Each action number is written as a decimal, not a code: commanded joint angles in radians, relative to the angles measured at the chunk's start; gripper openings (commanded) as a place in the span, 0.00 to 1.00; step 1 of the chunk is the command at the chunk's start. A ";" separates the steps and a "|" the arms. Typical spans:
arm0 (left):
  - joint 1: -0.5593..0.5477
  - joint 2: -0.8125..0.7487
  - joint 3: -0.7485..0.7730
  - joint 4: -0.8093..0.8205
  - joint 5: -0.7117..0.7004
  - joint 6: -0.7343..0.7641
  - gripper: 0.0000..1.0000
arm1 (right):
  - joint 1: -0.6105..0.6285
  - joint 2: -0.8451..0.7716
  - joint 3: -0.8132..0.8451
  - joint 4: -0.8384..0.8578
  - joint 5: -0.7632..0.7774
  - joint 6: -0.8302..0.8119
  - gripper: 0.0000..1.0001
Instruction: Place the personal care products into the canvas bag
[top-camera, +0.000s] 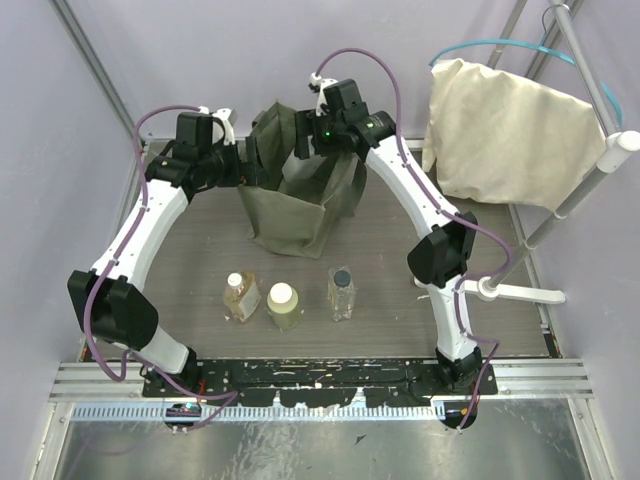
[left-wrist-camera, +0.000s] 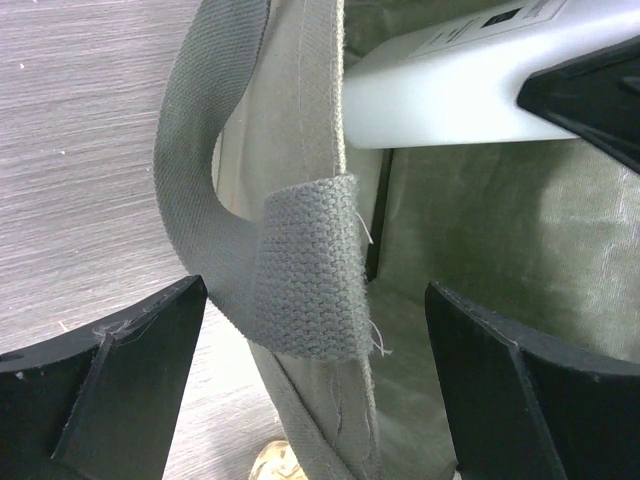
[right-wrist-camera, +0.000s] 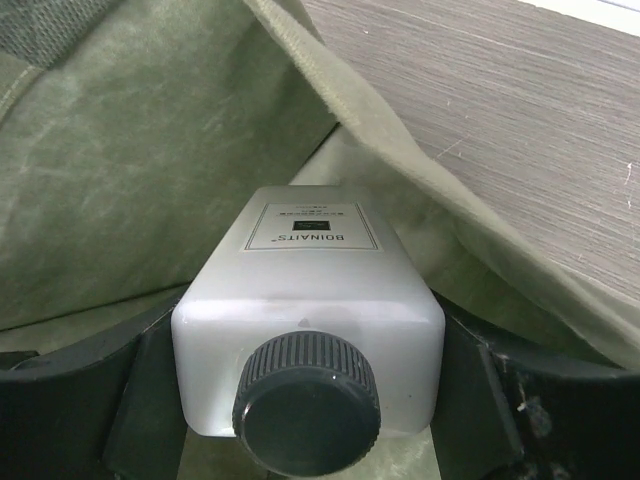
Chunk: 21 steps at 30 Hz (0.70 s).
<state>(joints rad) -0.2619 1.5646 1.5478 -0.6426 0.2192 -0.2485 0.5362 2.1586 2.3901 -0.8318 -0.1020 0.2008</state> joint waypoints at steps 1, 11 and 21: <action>-0.005 -0.021 -0.016 -0.019 -0.001 0.001 0.98 | 0.026 -0.016 0.134 0.074 0.064 -0.010 0.01; -0.006 -0.010 -0.009 -0.019 0.001 0.000 0.98 | 0.034 0.070 0.144 -0.021 0.101 -0.092 0.01; -0.007 -0.003 -0.008 -0.016 0.014 -0.005 0.98 | 0.034 0.106 0.115 -0.067 0.166 -0.153 0.01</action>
<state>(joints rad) -0.2646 1.5642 1.5478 -0.6456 0.2199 -0.2554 0.5743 2.3180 2.4611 -0.9730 0.0116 0.0849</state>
